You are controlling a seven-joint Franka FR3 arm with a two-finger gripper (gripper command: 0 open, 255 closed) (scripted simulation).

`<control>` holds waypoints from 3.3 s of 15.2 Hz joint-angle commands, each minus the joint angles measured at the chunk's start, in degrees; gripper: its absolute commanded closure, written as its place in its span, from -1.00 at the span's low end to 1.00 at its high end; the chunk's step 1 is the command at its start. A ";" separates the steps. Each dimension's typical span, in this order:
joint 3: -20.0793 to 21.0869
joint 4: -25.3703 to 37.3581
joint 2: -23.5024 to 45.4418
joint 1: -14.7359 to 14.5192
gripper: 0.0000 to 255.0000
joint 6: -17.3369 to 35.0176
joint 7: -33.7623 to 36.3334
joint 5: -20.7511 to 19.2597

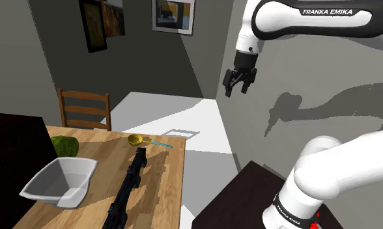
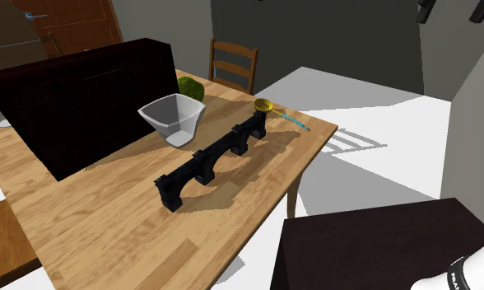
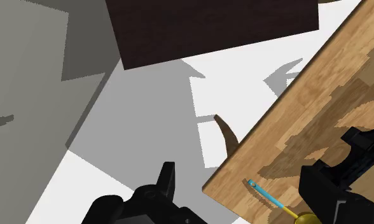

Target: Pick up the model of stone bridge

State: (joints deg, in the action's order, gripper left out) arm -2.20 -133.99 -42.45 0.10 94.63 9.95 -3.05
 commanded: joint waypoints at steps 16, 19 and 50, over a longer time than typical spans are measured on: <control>18.12 -10.92 7.93 -3.16 -1.00 19.49 27.36 10.29; 22.03 -10.60 12.40 -3.26 -1.00 23.93 33.01 11.31; 30.33 22.41 72.87 -12.66 -1.00 43.81 92.64 -23.57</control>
State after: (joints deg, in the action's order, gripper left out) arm 28.44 -111.74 29.76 -12.19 138.01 102.16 -26.15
